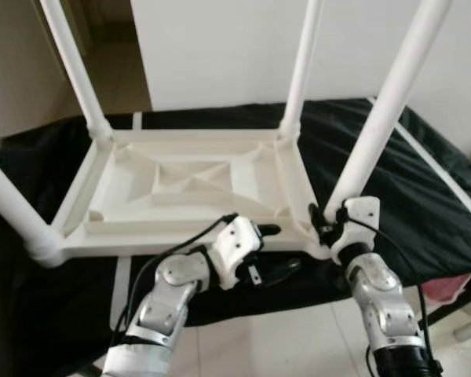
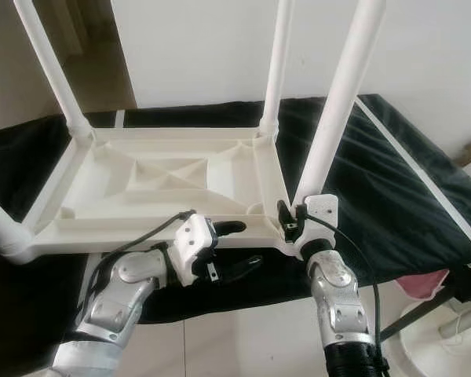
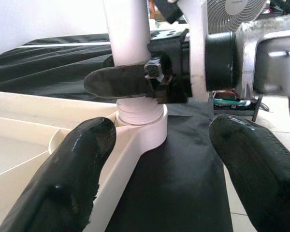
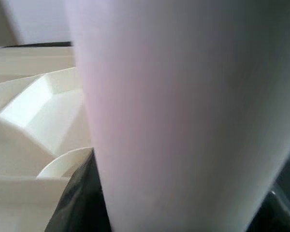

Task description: Building children table

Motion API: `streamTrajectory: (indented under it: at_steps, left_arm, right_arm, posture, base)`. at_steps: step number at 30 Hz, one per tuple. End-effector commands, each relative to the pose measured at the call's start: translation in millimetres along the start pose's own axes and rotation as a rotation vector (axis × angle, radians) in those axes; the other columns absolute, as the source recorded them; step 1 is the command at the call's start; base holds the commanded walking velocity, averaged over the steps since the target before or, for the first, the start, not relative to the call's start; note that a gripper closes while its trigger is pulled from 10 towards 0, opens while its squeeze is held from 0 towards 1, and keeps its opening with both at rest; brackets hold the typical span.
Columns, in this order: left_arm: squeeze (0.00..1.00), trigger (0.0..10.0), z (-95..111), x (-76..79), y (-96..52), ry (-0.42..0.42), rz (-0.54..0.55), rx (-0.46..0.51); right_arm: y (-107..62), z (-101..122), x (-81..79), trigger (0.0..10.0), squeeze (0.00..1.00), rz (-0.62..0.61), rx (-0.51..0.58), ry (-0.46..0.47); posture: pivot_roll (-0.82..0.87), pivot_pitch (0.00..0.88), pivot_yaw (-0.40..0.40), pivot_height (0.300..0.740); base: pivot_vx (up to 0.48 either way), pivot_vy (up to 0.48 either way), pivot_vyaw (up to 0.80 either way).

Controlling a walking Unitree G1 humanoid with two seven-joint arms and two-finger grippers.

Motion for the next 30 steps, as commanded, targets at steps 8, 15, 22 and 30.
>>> streamTrajectory:
  at_steps: [8, 15, 22, 30]
  left_arm:
    - [0.00, 10.0, 3.3, -3.7, 2.0, 0.008, 0.091, 0.013]
    - [0.00, 10.0, 2.0, -4.8, -2.0, 0.010, 0.098, 0.005]
    - [0.00, 10.0, 5.0, -12.1, -6.0, 0.013, 0.122, 0.009]
    - [0.00, 10.0, 4.8, -19.7, -9.8, 0.030, 0.136, -0.001]
  right_arm:
    - [-7.0, -18.0, -15.4, 10.0, 0.00, -0.176, -0.115, 0.098]
    - [-8.1, -16.0, -15.8, 10.0, 0.00, -0.186, -0.116, 0.086]
    - [-8.6, -15.4, -19.2, 10.0, 0.00, -0.200, -0.119, 0.064]
    - [-5.8, -11.7, -16.8, 10.0, 1.00, -0.199, -0.100, 0.019]
  posture:
    - [-0.01, 0.000, -0.047, 0.740]
    - [-0.01, 0.000, -0.045, 0.740]
    - [0.00, 0.000, -0.045, 0.740]
    - [0.00, 0.000, -0.043, 0.740]
  base:
    - [0.000, 0.000, 0.00]
    - [0.000, 0.000, 0.00]
    - [0.000, 0.000, 0.00]
    - [0.000, 0.000, 0.00]
Point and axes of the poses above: a point about 5 cm out from each wrist's last joint towards the gripper, its own y axis pointing out of the wrist towards the gripper, its own z axis along the axis of the wrist's last joint, x = y × z, the point moved 3 cm from there along y, pointing out of the wrist towards the gripper, and after that the axes turned 6 degrees about -y, right-handed, at the moved point
